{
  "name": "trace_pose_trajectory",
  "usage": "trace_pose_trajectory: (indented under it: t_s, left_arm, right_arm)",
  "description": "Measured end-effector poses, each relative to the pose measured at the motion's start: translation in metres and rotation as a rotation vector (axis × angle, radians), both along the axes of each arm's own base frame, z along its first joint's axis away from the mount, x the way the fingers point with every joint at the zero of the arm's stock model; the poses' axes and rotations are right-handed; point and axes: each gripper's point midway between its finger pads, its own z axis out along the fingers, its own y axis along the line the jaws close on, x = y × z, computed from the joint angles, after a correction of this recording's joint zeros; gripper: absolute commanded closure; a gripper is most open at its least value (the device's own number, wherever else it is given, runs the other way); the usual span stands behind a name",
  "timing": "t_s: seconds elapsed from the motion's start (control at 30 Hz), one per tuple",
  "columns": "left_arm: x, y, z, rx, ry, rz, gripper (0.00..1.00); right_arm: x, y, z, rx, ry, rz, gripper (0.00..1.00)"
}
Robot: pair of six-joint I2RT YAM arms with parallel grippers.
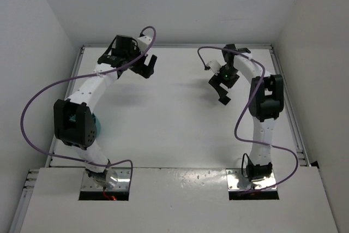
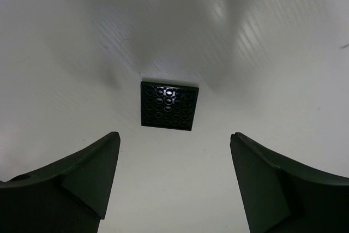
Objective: Sort the legos into containers by color
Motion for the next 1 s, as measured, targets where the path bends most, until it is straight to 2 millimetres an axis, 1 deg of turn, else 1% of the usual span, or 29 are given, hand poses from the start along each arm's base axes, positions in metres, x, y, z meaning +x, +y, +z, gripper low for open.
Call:
trace_pose_trajectory:
  t_s: [0.13,0.27,0.37,0.67,0.9,1.0]
  left_arm:
    - [0.0,-0.001,-0.001,-0.013,0.01,0.014,0.0]
    - [0.003,-0.002,0.006,-0.034,0.005,0.031,0.0]
    - [0.006,-0.001,0.009,-0.046,0.003,0.045,0.0]
    - [0.012,0.001,-0.003,-0.056,0.038,0.068,0.0]
    - [0.013,0.005,-0.004,-0.058,0.04,0.078,0.0]
    - [0.014,0.005,-0.005,-0.061,0.045,0.083,0.0]
  right_arm:
    - [-0.013,0.0,-0.011,-0.022,0.039,-0.023,0.18]
    - [-0.028,0.001,-0.024,-0.042,0.084,-0.05,0.18]
    - [-0.033,0.003,-0.029,-0.048,0.095,-0.069,0.18]
    - [-0.025,0.008,-0.032,-0.044,0.057,-0.114,0.18]
    - [-0.021,0.005,-0.033,-0.071,0.039,-0.125,0.19]
    - [-0.022,0.004,-0.037,-0.087,0.048,-0.125,0.2]
